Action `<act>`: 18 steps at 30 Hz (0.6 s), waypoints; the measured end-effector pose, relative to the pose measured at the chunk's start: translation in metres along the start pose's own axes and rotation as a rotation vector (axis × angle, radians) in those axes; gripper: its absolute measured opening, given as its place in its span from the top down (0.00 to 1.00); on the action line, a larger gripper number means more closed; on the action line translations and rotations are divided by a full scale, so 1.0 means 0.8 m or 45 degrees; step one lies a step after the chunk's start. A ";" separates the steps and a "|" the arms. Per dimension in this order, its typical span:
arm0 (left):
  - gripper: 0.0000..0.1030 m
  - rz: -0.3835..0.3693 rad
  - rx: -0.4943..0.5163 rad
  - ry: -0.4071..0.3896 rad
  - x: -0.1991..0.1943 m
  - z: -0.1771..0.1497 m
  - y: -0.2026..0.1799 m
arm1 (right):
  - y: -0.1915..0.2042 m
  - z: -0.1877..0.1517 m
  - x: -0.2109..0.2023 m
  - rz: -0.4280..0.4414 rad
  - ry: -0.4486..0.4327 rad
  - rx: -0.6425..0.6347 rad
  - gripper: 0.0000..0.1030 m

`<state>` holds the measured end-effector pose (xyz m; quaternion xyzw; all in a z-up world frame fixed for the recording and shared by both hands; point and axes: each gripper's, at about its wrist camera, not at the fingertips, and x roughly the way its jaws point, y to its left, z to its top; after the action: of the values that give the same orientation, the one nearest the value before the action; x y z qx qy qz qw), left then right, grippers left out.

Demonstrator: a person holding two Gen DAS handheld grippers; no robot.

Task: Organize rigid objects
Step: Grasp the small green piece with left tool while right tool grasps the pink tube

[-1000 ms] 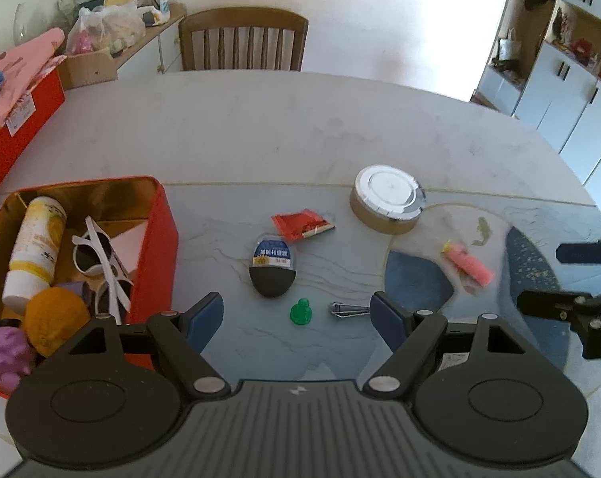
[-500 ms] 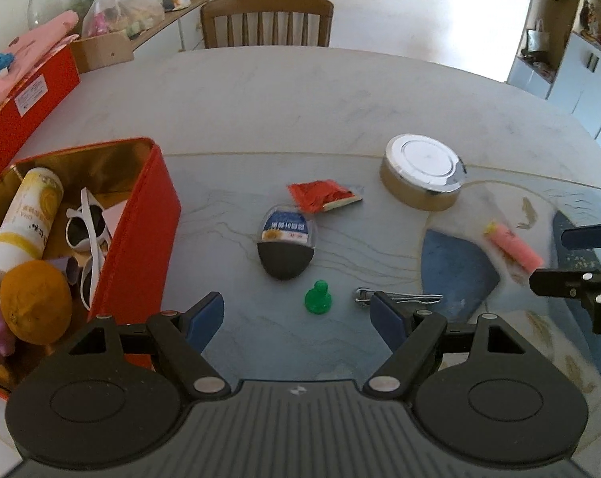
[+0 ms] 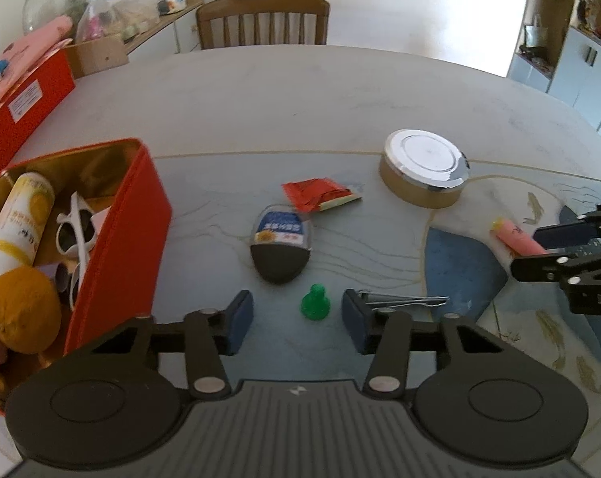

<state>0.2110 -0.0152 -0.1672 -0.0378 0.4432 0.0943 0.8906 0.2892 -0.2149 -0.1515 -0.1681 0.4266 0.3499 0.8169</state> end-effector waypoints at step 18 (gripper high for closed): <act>0.86 -0.061 0.026 -0.013 -0.007 0.004 -0.007 | 0.016 -0.001 -0.015 0.006 -0.044 0.044 0.86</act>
<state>0.2111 -0.0208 -0.1608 -0.0390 0.4384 0.0687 0.8953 0.2749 -0.2111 -0.1419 -0.1468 0.4186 0.3471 0.8263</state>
